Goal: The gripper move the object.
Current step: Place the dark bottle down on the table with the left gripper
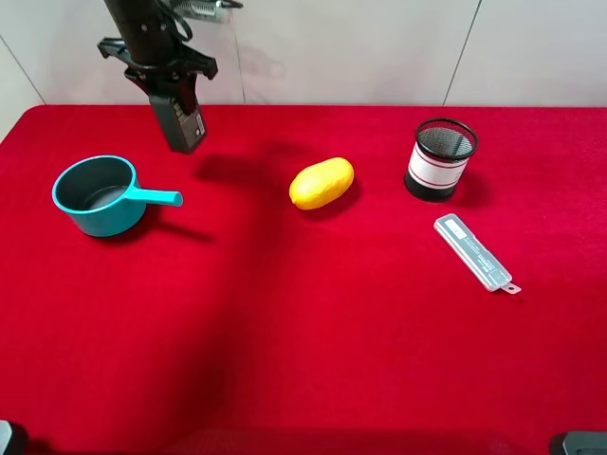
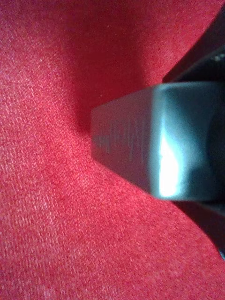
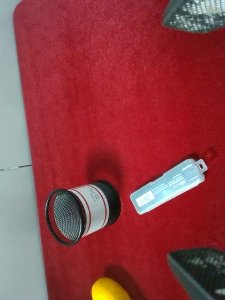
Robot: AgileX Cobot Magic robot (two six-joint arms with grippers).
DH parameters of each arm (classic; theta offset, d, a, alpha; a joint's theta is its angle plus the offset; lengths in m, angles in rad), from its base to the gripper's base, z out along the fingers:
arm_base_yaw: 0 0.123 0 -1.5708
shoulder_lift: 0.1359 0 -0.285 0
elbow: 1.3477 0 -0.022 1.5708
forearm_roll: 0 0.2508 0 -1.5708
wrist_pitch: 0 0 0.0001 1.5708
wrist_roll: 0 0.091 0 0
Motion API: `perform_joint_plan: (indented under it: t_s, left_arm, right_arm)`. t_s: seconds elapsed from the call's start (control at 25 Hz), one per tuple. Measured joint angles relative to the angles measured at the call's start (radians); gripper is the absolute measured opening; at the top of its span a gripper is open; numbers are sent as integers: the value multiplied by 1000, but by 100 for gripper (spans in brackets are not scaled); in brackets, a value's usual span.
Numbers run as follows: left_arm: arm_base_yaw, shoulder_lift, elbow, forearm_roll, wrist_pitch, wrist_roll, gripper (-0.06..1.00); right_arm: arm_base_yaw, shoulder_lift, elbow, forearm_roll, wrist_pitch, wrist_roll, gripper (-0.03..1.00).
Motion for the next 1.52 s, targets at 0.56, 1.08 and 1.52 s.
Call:
perform_joint_plan:
  t_s: [0.56,1.08,1.52]
  left_arm:
    - [-31,-18,-129,0,80,-64,42]
    - [-206,-77,-136,0,81,-64,42]
    - [-399,-106,-136,-1,81,-71,42]
  right_arm:
    - [0,0,0,0,0,0,69]
    - [0,0,0,0,0,0,69]
    - [0,0,0,0,0,0,69]
